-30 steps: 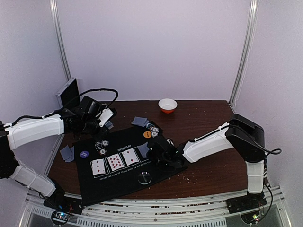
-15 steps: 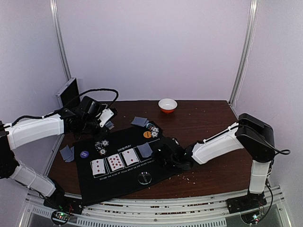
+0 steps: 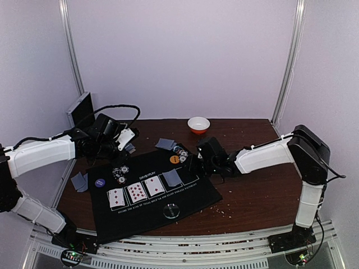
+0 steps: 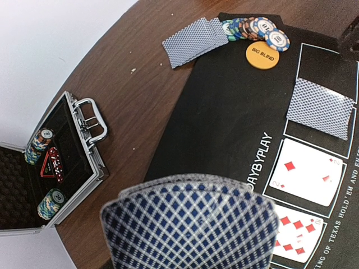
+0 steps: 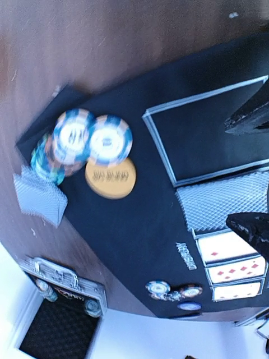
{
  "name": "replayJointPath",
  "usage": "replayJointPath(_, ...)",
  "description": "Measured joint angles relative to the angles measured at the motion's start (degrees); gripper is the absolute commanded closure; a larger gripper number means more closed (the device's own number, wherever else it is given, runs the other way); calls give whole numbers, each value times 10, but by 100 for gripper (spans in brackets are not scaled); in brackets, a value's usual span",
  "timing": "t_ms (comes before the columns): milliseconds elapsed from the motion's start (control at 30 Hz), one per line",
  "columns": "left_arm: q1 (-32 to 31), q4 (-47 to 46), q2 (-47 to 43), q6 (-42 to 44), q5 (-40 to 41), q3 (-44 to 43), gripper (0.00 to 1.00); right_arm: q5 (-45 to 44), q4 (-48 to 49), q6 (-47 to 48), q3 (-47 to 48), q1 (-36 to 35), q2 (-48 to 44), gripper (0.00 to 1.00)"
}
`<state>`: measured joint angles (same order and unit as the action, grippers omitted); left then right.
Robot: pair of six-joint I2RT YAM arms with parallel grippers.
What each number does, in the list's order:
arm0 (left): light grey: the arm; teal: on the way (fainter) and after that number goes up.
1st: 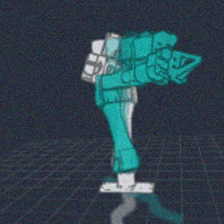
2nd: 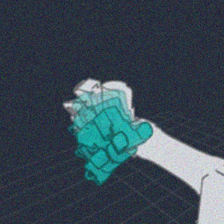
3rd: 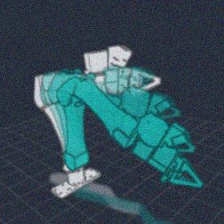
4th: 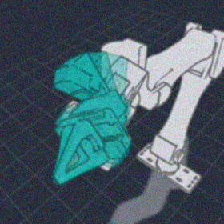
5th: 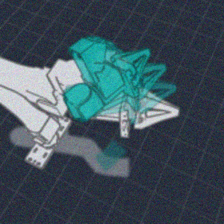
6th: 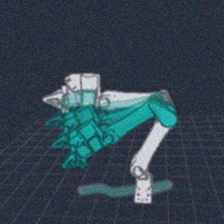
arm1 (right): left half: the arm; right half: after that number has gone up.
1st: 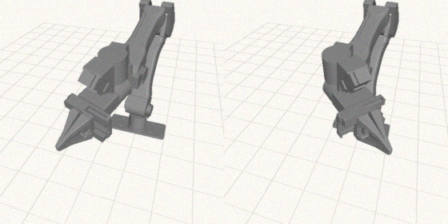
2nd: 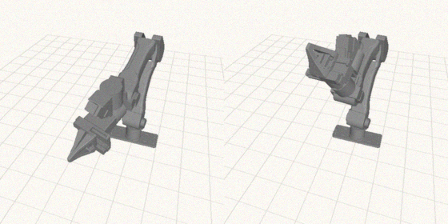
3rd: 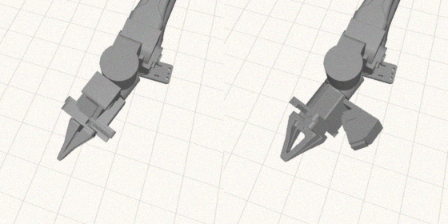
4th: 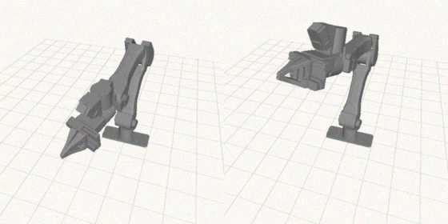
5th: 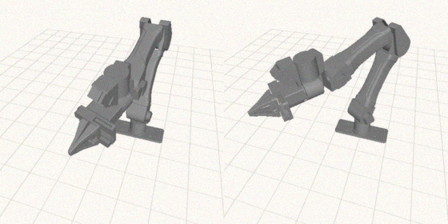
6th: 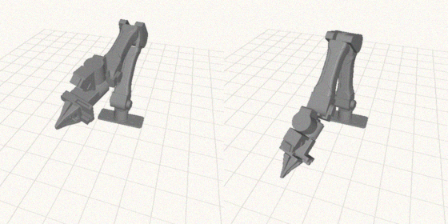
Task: Distribute texas hold em gaming equipment
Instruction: Adjust the poker card in the community card area.
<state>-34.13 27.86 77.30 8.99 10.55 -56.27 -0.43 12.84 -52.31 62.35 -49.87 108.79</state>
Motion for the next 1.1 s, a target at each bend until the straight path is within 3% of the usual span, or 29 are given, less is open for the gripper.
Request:
replayJointPath(267, 0, 0, 0, 1, -3, 0, 54, 138, -62, 137, 154, 21, 113, 54)
replayJointPath(367, 0, 0, 0, 1, -3, 0, 55, 160, -86, 162, 158, 21, 135, 58)
replayJointPath(533, 0, 0, 0, 2, -4, 0, 55, 175, -100, 184, 162, 21, 136, 81)
replayJointPath(767, 0, 0, 0, 3, -5, 0, 54, 188, -105, 190, 156, 20, 136, 97)
replayJointPath(1100, 0, 0, 0, 4, -5, 0, 54, 184, -98, 187, 153, 14, 136, 100)
